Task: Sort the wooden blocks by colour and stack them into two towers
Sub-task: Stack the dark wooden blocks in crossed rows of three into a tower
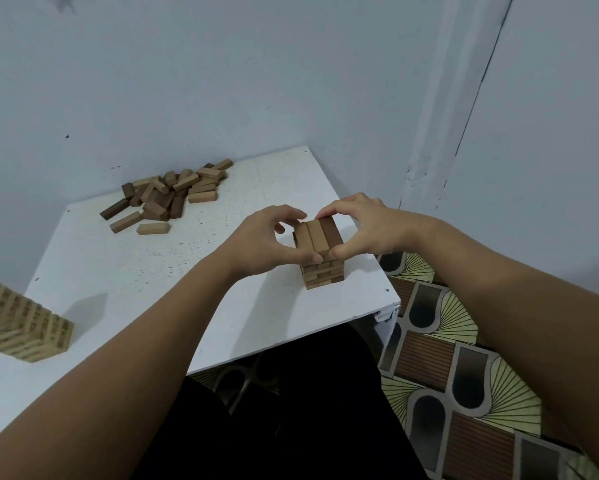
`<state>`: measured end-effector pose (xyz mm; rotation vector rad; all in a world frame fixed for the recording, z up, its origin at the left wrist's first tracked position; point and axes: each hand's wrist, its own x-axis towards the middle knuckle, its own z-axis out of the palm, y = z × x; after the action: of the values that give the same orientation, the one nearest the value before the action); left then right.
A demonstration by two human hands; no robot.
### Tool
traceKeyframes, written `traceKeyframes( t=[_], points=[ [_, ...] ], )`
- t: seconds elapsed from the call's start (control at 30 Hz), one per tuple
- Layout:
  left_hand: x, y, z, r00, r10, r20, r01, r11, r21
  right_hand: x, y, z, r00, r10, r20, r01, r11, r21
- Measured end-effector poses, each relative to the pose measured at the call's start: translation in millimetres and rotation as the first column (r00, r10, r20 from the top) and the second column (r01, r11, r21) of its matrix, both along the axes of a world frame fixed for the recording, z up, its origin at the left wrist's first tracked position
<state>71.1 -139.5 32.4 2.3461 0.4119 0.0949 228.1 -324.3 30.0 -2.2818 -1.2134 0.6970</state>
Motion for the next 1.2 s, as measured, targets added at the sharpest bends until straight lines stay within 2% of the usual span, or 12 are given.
traceKeyframes(
  t=[0.17, 0.33, 1.2],
  points=[
    [-11, 10, -2, 0.999, 0.026, -0.03, -0.029, 0.995, -0.095, 5, -2, -5, 1.0, -0.001, -0.024, 0.0, 1.0, -0.024],
    [-15, 13, -8, 0.998, 0.019, -0.053, -0.025, 0.993, -0.114, 7, -5, -5, 0.997, 0.003, -0.083, -0.003, 1.0, 0.001],
    [-17, 8, -10, 0.999, 0.032, -0.028, -0.037, 0.972, -0.232, 7, 1, -7, 0.99, 0.048, -0.133, -0.045, 0.999, 0.028]
  ],
)
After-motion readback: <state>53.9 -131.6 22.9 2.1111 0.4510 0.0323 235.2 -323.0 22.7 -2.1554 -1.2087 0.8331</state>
